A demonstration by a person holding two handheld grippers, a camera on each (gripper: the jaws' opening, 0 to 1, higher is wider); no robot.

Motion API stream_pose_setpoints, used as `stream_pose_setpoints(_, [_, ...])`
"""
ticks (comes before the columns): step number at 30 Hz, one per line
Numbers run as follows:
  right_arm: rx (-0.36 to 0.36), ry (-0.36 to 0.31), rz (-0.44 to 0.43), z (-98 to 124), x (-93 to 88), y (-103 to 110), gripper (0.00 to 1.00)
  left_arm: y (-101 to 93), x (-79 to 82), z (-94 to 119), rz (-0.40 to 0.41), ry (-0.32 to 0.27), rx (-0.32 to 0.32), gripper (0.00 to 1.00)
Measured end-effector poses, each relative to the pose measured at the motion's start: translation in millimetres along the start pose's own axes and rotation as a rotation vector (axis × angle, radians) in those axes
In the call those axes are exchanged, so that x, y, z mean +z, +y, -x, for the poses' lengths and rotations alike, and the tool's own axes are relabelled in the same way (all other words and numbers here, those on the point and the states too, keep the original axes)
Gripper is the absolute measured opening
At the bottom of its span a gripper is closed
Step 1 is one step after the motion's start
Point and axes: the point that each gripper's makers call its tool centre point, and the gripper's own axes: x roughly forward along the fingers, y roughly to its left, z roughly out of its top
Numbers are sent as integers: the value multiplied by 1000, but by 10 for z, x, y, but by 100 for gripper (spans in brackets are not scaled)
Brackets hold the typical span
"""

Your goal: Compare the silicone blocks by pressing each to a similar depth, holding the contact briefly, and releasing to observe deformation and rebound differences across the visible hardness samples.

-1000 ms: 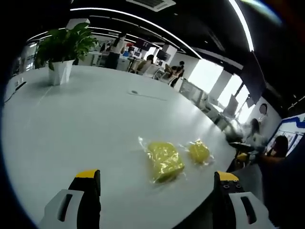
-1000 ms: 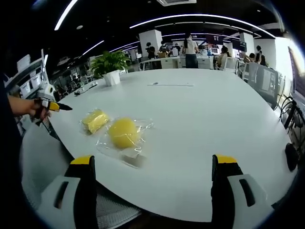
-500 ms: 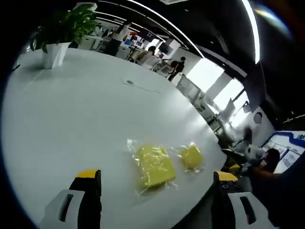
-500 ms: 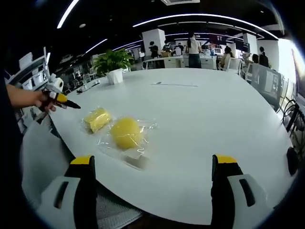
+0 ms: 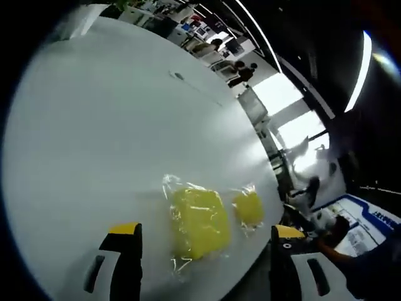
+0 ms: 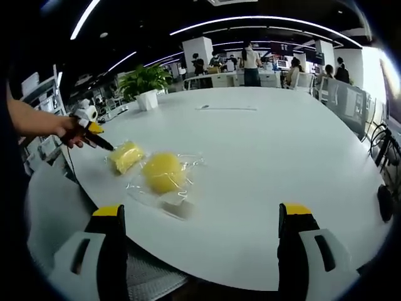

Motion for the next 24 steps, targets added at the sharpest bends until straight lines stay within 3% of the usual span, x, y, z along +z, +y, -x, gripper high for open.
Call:
stream_pose_setpoints(16, [36, -17, 24, -36, 33, 53, 96, 65, -119, -254, 84, 56, 39, 51])
stream_pose_setpoints(24, [34, -11, 22, -6, 14, 12, 96, 68, -136, -374, 75, 86, 44, 45])
